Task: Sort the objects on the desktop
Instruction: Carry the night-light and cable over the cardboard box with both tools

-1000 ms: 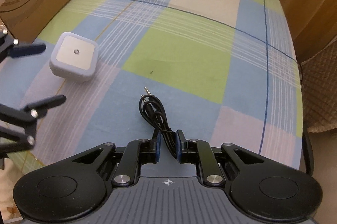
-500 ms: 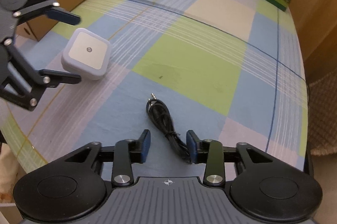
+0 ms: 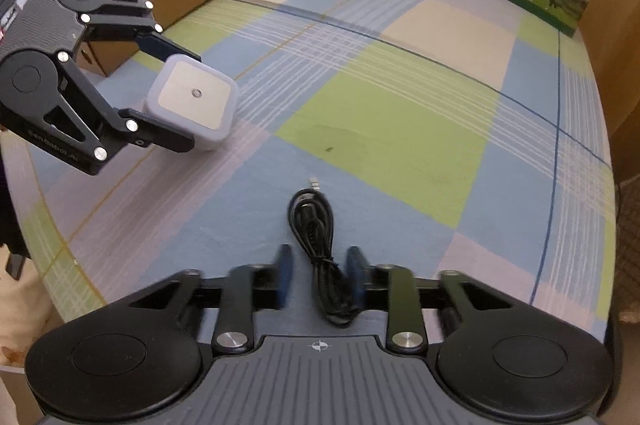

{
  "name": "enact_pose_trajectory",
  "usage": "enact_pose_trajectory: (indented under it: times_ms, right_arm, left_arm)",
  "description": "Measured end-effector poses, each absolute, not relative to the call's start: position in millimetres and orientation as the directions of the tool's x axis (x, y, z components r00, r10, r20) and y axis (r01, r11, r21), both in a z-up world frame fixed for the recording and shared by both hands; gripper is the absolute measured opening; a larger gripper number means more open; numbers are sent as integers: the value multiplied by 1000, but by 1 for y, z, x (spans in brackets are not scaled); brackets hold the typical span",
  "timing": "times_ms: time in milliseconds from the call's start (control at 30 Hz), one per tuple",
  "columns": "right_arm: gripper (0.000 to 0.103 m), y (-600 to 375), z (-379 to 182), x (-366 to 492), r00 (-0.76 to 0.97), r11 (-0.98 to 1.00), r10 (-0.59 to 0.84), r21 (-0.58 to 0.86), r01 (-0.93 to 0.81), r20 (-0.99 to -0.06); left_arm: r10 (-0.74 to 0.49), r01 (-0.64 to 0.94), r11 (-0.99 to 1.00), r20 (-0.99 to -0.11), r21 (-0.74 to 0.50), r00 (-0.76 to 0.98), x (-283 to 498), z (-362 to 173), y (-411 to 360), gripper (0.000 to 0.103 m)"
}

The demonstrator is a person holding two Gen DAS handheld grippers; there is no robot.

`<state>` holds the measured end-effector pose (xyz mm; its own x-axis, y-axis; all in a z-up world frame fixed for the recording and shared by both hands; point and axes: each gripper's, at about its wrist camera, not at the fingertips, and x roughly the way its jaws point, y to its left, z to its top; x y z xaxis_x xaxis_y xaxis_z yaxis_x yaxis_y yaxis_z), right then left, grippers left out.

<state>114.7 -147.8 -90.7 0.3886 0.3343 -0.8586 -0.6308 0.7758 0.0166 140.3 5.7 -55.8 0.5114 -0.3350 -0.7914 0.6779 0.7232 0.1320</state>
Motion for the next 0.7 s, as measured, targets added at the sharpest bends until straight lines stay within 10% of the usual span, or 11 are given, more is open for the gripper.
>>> enact_pose_trajectory:
  times_ms: [700]
  right_arm:
    - [11, -146, -67, 96, 434, 854, 357, 100, -511, -827]
  left_arm:
    - [-356, 571, 820, -764, 19, 537, 104, -44, 7, 63]
